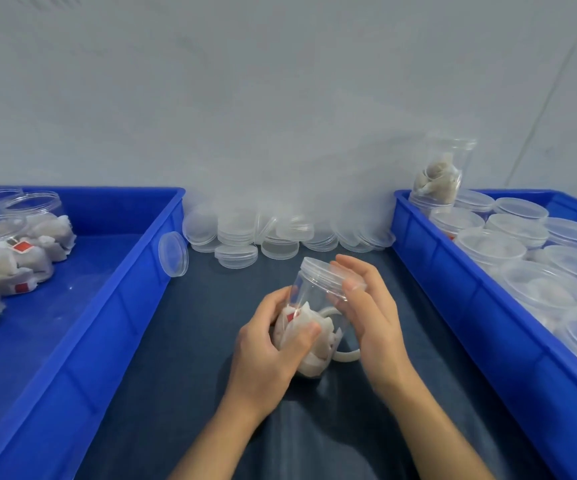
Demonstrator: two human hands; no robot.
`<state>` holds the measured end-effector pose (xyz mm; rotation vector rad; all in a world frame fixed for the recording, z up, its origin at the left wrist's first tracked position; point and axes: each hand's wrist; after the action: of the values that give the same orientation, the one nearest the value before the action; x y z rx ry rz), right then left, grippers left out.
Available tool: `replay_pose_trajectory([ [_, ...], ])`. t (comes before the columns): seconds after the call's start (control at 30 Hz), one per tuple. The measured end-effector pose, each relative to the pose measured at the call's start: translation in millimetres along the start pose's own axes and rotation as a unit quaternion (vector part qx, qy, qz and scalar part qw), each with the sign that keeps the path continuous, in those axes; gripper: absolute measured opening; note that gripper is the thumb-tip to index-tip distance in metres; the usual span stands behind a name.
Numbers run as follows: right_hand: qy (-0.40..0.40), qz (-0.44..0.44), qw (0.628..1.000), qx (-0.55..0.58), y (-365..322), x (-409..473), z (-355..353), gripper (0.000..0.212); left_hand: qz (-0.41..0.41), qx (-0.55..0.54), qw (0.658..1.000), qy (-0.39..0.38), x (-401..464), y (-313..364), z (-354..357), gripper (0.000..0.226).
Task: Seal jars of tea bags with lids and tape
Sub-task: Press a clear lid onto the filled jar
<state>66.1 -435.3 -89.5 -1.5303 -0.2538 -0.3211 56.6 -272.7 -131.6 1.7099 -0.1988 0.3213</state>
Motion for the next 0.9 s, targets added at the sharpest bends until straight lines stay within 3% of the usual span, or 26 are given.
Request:
replay_pose_trajectory([
  [0.27, 0.021, 0.009, 1.0, 0.008, 3, 0, 3, 0.04, 0.004, 0.016, 1.0, 0.014, -2, 1, 1, 0.063],
  [0.53, 0.033, 0.01, 0.999, -0.015, 2, -3, 8, 0.021, 0.021, 0.09, 0.994, 0.061, -5, 8, 2, 0.081],
  [0.77, 0.095, 0.019, 0.993, -0.062, 0, -6, 15, 0.033, 0.093, 0.187, 0.972, 0.106, -8, 13, 8, 0.084],
  [0.9, 0.076, 0.009, 0.997, -0.03, -3, -5, 9, 0.034, 0.06, 0.14, 0.983, 0.099, -8, 12, 5, 0.078],
])
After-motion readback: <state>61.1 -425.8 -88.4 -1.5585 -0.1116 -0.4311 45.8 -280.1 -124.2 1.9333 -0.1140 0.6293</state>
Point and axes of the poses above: each hand's wrist, its own x-axis towards the middle knuckle, its own z-axis out of the palm, y = z × x, and after that the axes turned 1 degree about -x, right-handed
